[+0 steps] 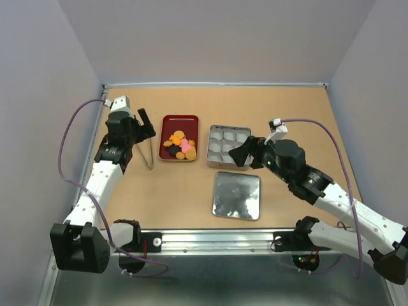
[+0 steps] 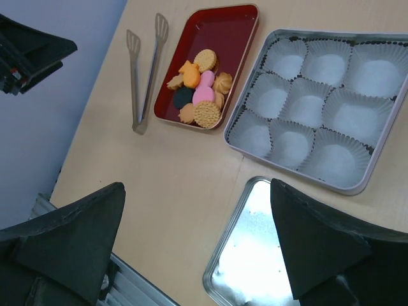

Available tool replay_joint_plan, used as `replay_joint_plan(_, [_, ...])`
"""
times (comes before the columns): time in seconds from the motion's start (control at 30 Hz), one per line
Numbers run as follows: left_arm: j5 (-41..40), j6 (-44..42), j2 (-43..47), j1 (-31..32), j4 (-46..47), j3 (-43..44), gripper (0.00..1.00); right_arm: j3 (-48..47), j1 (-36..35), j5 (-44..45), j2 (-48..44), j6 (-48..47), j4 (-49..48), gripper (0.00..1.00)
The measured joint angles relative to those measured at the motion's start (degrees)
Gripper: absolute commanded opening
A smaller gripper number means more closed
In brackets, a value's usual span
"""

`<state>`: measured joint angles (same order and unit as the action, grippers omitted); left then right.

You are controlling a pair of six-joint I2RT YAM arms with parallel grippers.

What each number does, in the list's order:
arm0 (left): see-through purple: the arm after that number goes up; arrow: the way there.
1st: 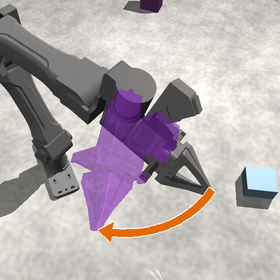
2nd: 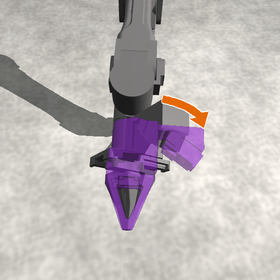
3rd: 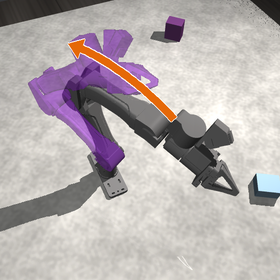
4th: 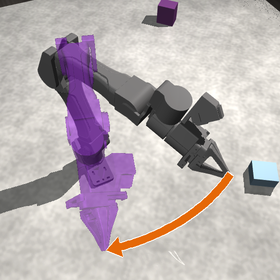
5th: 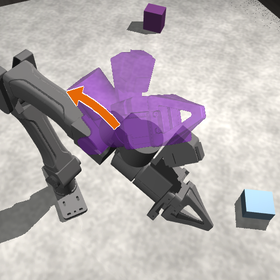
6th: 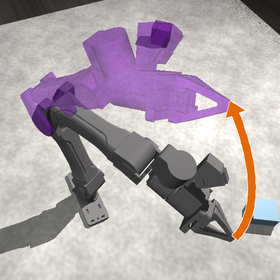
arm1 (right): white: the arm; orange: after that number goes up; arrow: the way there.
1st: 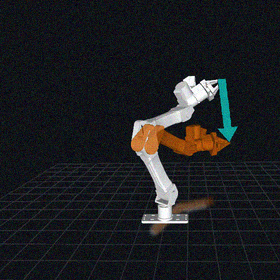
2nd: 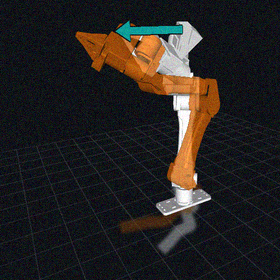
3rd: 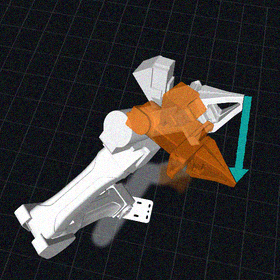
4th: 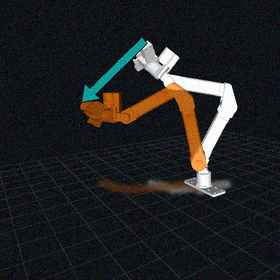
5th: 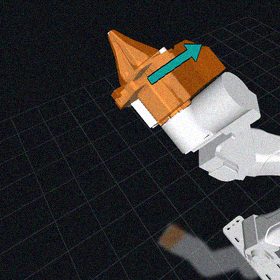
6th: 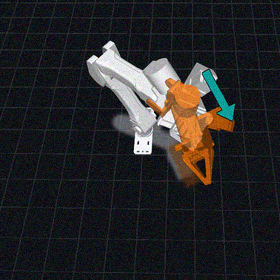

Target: Pack the cookies

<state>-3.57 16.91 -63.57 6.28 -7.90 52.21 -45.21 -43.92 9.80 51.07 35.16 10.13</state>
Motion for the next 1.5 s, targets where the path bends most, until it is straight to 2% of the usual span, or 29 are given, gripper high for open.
replay_joint_plan(0.2, [-4.1, -0.1, -2.0, 0.0, -1.7, -2.2, 0.98, 0.2, 0.0, -0.2, 0.4, 0.0, -0.4, 1.0])
replay_joint_plan(0.5, [-7.6, 0.1, -13.9, 0.0, -4.2, -1.8, 0.98, 0.6, 0.0, -4.3, 0.3, -0.9, -0.5, 1.0])
replay_joint_plan(1.17, [-10.0, 2.9, -33.9, 0.0, -3.9, 5.9, 0.94, 2.8, 0.0, -7.3, -0.7, -3.9, -0.8, 1.0])
replay_joint_plan(1.3, [-10.1, 3.8, -36.0, 0.0, -3.8, 6.1, 0.84, 2.9, 0.0, -7.3, -0.6, -4.2, -0.8, 1.0])
replay_joint_plan(1.33, [-10.2, 4.0, -36.0, 0.0, -3.8, 6.2, 0.75, 2.9, 0.0, -7.3, -0.5, -4.3, -0.8, 1.0])
replay_joint_plan(1.4, [-10.2, 4.2, -36.2, 0.0, -3.8, 6.6, 0.67, 2.9, 0.0, -7.3, -0.1, -4.5, -0.8, 1.0])
replay_joint_plan(1.43, [-10.2, 4.4, -36.4, 0.0, -3.7, 6.8, 0.54, 2.9, 0.0, -7.5, 0.2, -4.7, -0.8, 1.0])
replay_joint_plan(1.5, [-10.2, 4.6, -37.2, 0.0, -3.4, 7.1, 0.46, 2.9, 0.0, -7.9, 0.7, -5.1, -0.8, 1.0])
